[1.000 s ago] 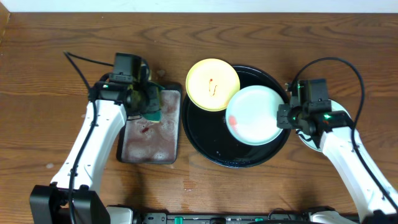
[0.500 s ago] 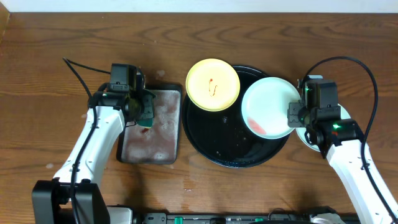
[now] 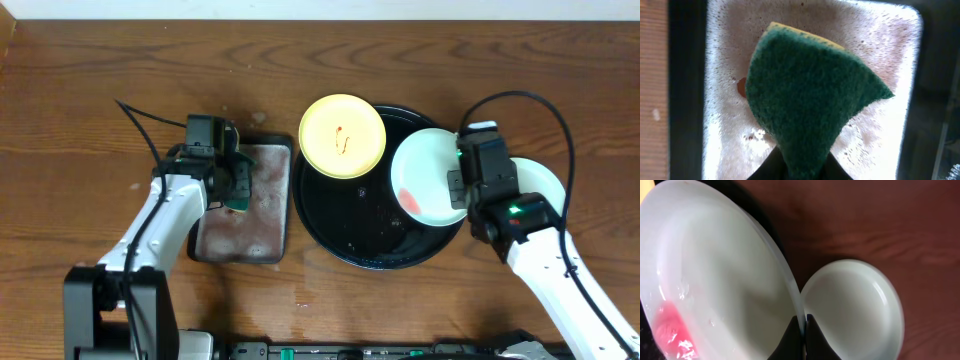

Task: Clean dirty plates on tray and stack at the side
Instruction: 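Lift the pale green plate with the right gripper and tilt it rightward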

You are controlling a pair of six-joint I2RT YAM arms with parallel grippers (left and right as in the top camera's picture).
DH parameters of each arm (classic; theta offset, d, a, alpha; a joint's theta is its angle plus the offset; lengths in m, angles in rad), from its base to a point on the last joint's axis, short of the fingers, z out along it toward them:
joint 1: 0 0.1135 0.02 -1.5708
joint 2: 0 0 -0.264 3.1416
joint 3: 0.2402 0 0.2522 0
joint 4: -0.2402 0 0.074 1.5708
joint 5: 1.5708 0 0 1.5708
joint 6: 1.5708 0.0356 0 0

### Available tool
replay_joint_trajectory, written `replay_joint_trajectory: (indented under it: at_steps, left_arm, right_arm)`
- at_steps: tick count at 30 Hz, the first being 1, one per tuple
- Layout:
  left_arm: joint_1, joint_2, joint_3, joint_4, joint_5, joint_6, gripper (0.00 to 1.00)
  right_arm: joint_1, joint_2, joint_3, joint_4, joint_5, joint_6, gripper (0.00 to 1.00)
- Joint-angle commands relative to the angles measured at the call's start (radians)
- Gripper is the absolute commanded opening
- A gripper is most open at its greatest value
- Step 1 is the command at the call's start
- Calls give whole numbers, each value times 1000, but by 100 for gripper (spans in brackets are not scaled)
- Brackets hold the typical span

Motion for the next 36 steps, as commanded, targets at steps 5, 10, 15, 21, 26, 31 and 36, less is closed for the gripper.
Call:
replay_joint_trajectory:
  at_steps: [5,10,15,21,26,31,36]
  left_arm:
    - [3,72,-8,5,-13,10,40]
    - [3,83,-8,5,-13,10,54]
    - [3,83,-8,4,-13,10,63]
    - [3,83,-21,-35,-13,6,69]
    - [3,83,-50,-40,-13,6,70]
    - [3,83,-87,-21,-13,6,70]
    - [3,83,-98,-14,-13,6,44]
  right_arm:
    - [142,-17,22,63,261,-120,1]
    - [234,-17,22,125,363,-200,1]
    - [324,-17,22,185,486,-304,1]
    - [404,-17,22,240,559,-406,1]
    - [423,-17,22,254,558,-428,1]
    - [423,-17,22,256,558,-427,1]
    - [423,-17,22,256,558,-427,1]
